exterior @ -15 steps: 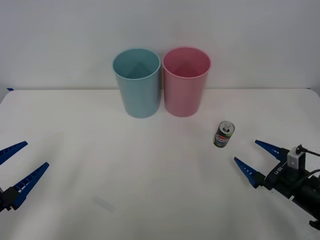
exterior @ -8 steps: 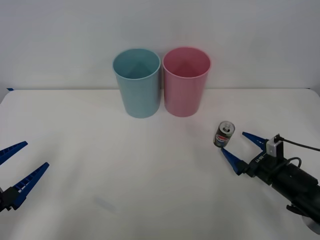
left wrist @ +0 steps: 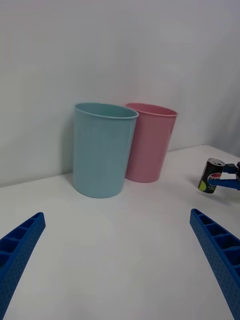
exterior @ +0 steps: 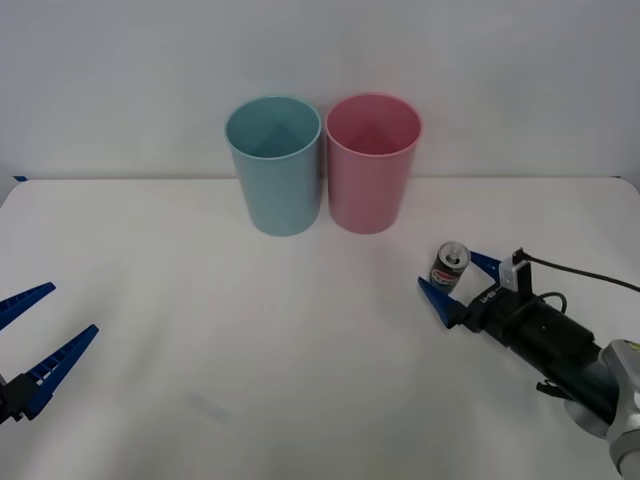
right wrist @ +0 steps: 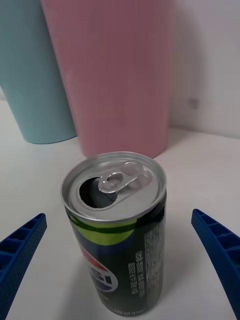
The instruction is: Grasp the object on the table and drop it into the matching bin: aluminum can to the light blue bin, PET bottle to the pink bin.
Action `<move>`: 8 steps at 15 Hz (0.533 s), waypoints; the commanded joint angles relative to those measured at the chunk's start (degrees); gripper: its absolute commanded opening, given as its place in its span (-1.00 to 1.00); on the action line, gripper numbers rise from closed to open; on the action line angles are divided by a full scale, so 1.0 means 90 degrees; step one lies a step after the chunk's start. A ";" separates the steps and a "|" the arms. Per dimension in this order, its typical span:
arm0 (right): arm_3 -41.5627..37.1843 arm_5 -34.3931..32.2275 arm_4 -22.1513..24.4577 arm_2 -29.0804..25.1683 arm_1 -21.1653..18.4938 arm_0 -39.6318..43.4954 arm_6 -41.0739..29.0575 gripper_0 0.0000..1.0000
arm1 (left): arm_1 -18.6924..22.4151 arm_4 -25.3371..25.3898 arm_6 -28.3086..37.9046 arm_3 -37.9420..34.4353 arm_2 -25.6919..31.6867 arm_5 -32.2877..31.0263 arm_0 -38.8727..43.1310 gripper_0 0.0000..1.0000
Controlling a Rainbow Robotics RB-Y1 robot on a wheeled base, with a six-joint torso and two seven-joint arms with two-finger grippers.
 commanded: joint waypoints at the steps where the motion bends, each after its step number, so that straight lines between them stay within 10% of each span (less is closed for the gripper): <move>1: 0.0333 0.0000 0.0001 -0.0002 0.0016 -0.0268 0.0097 1.00 | 0.0000 0.0000 0.0000 0.0000 0.0000 0.0000 0.0000 1.00; 7: 0.0343 0.0136 0.0001 0.0018 0.0016 -0.0278 0.0175 1.00 | 0.0000 0.0000 0.0000 0.0000 0.0000 0.0000 0.0000 1.00; 8: 0.0343 0.0146 0.0001 0.0018 0.0016 -0.0278 0.0175 -0.41 | 0.0000 0.0000 0.0000 0.0000 0.0000 0.0000 0.0000 1.00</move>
